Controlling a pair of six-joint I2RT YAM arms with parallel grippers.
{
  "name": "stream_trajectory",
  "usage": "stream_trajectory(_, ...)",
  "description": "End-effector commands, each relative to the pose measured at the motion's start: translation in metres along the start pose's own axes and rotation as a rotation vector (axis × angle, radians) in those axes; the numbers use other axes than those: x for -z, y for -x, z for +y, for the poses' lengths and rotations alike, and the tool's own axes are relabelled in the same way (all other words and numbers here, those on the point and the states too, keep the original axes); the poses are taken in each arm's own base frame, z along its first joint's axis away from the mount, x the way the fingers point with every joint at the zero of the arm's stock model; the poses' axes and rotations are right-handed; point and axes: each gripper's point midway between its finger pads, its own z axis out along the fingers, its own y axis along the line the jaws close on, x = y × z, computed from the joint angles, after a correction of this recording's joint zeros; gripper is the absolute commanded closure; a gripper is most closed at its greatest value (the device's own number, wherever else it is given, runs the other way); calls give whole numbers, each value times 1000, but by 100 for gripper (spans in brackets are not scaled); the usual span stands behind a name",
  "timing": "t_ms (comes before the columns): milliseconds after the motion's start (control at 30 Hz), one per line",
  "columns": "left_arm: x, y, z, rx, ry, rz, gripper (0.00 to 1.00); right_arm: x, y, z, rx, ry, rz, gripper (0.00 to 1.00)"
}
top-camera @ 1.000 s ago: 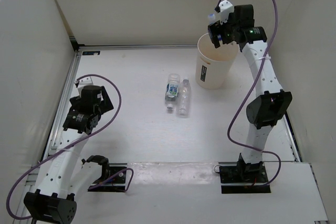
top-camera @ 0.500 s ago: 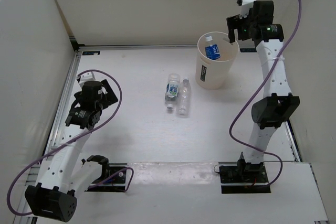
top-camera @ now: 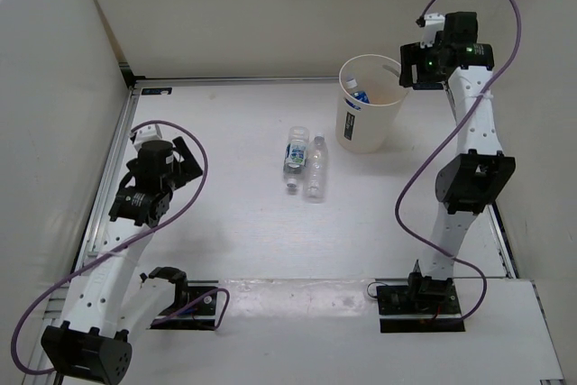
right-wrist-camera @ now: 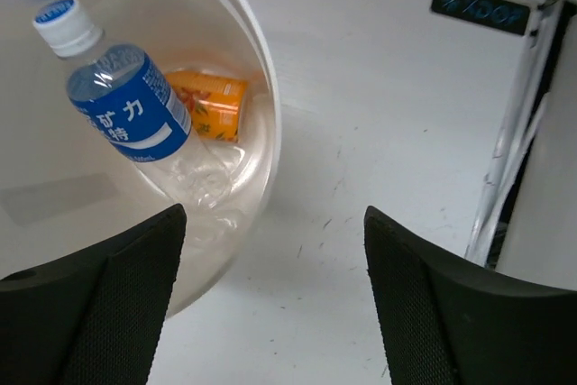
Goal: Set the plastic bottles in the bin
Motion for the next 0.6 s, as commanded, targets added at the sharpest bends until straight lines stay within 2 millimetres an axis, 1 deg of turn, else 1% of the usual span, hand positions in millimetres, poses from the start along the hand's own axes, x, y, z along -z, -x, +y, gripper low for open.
stream_trajectory(0, 7, -2, 2, 32, -8, 4, 0, -9, -4, 11, -15, 62, 24, 22)
stream_trajectory(100, 7, -3, 4, 31, -3, 3, 0, -14, -5, 14, -18, 89, 31, 25)
stream_trajectory(133, 8, -3, 4, 31, 0, 3, 0, -19, -7, 15, -19, 96, 38, 28)
stream_trajectory(200, 9, -2, 6, 25, 9, 3, 0, -21, -7, 17, -16, 101, 46, 35)
stream_trajectory(233, 8, -2, 6, 24, 12, 5, 0, -24, -10, 18, -20, 107, 56, 40)
stream_trajectory(267, 9, 0, 7, 25, 15, 0, 0, -26, -12, 19, -20, 112, 65, 49)
stream_trajectory(333, 8, 1, 6, 20, 15, 0, 0, -26, -10, 17, -19, 108, 65, 59)
stream_trajectory(367, 8, 1, 6, 21, 15, 2, 0, -23, -14, 18, -23, 113, 85, 68)
stream_trajectory(433, 7, 0, 5, 22, 17, 5, 0, -17, -16, 15, -29, 106, 101, 78)
stream_trajectory(467, 7, 0, 5, 24, 16, 4, 0, -20, -20, 12, -30, 90, 118, 85)
stream_trajectory(533, 5, -2, 5, 21, 19, 11, 0, -17, -27, 13, -32, 93, 141, 89)
stream_trajectory(567, 4, -2, 5, 23, 19, 11, 0, -13, -26, 10, -26, 71, 141, 94)
